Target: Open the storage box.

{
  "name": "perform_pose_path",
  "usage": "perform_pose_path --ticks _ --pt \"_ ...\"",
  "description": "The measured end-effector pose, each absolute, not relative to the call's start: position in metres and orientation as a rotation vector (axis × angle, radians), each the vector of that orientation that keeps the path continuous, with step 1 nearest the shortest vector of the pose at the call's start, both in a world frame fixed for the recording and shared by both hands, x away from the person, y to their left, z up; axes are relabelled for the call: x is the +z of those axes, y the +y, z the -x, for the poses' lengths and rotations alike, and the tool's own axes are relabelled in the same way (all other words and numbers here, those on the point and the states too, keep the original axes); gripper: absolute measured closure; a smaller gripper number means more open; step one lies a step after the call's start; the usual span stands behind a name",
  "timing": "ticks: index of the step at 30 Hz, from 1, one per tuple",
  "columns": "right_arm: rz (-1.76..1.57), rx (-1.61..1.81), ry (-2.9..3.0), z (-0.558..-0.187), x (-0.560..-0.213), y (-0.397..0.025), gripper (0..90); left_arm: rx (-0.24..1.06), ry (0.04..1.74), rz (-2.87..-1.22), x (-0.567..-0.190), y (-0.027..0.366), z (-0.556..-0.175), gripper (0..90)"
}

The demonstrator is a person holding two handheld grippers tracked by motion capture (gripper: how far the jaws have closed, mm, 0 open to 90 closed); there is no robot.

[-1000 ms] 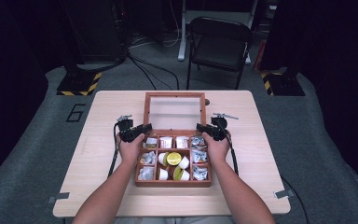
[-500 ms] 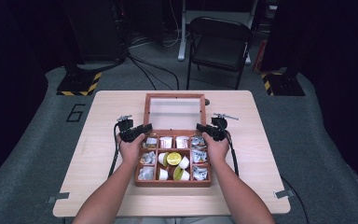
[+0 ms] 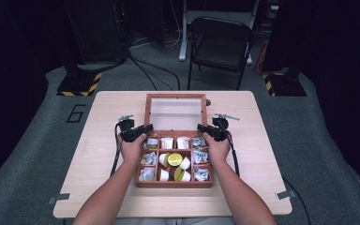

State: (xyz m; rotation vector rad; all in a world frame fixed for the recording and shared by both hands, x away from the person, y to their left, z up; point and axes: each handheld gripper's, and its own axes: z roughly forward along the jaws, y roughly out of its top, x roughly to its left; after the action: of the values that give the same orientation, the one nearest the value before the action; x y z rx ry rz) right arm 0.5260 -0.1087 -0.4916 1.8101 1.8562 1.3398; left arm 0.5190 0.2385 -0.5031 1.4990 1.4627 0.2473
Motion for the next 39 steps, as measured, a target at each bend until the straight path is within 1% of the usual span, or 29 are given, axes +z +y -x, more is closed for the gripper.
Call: perform_pose_path --ticks 11,15,39 --pt "-1.836 1.351 1.859 -0.5276 -0.4937 -0.1104 50.7 0.215 1.483 -1.492 -0.5048 0.2397 -0.5201 52.7" --pt "-1.855 1.362 1.859 -0.5288 -0.4955 -0.1120 50.6 0.230 1.468 -1.538 -0.5041 0.2364 -0.5212 47.3" --pt "-1.897 1.370 1.864 -0.5311 -0.4978 -0.1137 50.3 0.180 1.485 -1.525 -0.5067 0.2390 -0.5234 47.3"
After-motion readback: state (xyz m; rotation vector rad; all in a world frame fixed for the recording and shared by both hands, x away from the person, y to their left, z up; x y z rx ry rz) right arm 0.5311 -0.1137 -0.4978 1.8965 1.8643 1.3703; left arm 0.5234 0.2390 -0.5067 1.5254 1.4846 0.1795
